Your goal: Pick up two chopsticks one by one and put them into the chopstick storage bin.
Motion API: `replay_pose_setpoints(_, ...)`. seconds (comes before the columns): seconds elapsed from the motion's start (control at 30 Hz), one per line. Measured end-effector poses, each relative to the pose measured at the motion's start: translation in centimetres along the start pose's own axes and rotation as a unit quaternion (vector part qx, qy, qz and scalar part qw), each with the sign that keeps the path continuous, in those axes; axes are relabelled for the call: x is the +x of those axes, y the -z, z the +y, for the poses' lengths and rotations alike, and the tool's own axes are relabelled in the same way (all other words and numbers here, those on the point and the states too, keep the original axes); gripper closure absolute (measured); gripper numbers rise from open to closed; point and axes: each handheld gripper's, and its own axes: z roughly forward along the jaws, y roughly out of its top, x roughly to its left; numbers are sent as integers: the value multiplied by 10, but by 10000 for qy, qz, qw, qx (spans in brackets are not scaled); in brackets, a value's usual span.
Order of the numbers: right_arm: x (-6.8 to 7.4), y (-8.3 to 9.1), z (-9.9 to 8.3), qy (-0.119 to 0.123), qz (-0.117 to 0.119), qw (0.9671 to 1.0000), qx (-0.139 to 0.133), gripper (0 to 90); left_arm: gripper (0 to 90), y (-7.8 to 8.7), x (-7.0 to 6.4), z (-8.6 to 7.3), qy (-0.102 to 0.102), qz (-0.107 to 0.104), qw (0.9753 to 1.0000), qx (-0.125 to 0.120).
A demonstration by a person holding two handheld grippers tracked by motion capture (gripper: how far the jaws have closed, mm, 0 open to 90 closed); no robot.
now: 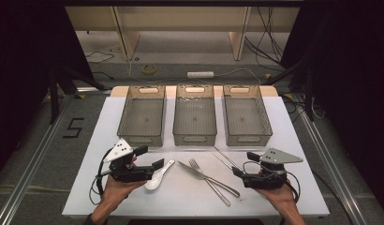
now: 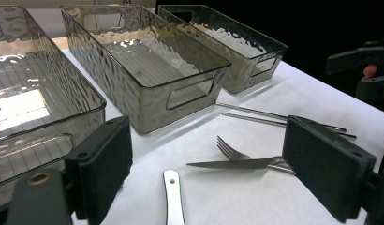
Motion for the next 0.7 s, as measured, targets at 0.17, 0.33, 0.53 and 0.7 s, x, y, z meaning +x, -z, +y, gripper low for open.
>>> replay_pose_setpoints(0.17,-6,4,10,108,-81,9998,150,249,157,0,0,0,8,2,10000,-6)
replay_pose_setpoints(0.33,-12,3,17,165,-124,9993,318,250,157,0,0,0,6,0,10000,-8)
replay_pose_setpoints(0.53,-15,-1,22,343,-102,9961,811,255,157,0,0,0,-7,5,10000,9)
replay_pose_setpoints(0.7,-20,-9,28,521,-53,9883,1429,261,157,0,0,0,-18,8,10000,11)
